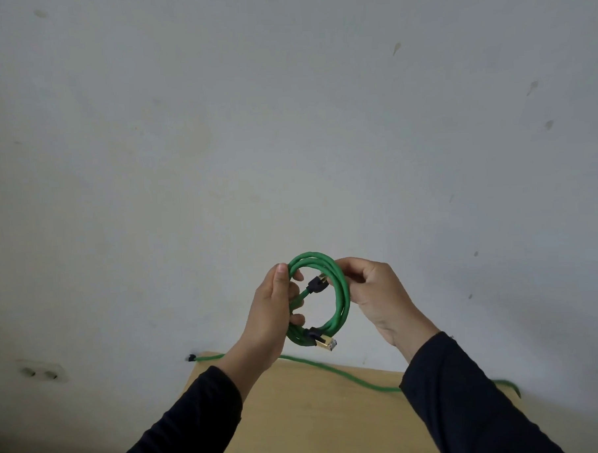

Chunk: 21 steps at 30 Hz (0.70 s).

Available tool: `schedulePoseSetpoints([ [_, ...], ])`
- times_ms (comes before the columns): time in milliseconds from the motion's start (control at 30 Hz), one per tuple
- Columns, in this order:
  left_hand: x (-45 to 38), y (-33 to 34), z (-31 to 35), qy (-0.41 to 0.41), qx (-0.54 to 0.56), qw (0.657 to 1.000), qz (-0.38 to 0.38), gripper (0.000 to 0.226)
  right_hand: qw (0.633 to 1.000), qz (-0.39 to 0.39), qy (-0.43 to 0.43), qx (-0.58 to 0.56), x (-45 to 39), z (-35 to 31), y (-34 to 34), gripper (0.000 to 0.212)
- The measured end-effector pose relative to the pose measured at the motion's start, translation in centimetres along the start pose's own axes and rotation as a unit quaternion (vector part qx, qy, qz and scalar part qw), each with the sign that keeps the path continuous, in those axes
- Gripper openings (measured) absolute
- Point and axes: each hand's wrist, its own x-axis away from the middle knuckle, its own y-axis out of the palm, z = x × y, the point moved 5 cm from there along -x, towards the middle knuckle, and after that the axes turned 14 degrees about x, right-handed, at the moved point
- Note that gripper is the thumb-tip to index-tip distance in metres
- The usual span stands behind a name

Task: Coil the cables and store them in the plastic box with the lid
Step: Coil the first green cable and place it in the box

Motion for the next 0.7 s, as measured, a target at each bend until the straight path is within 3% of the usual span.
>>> schedulePoseSetpoints([
  [133, 0.1, 0.1, 0.7, 0.054, -0.079, 0.995, -0.016, 0.037, 0.998, 0.06, 0.01, -0.031, 0.3, 0.9, 0.2, 0.025],
  [367, 0.4, -0.7, 0.2, 0.102, -0.101, 0.988, 0.058, 0.035, 0.991, 0.087, -0.031, -0.094, 2.7, 1.0, 2.2, 0.026],
  [533, 1.2, -1.6, -2.0, 0.062, -0.073, 0.994, 0.06, 0.029, 0.991, 0.115, -0.055, 0.028, 3.8, 2.1, 3.1, 0.036],
  [700, 4.8, -3.6, -6.8, -0.017, -0.107, 0.992, 0.057, 0.029, 0.993, 0.103, 0.044, 0.04, 6.6, 6.9, 5.5, 0.035],
])
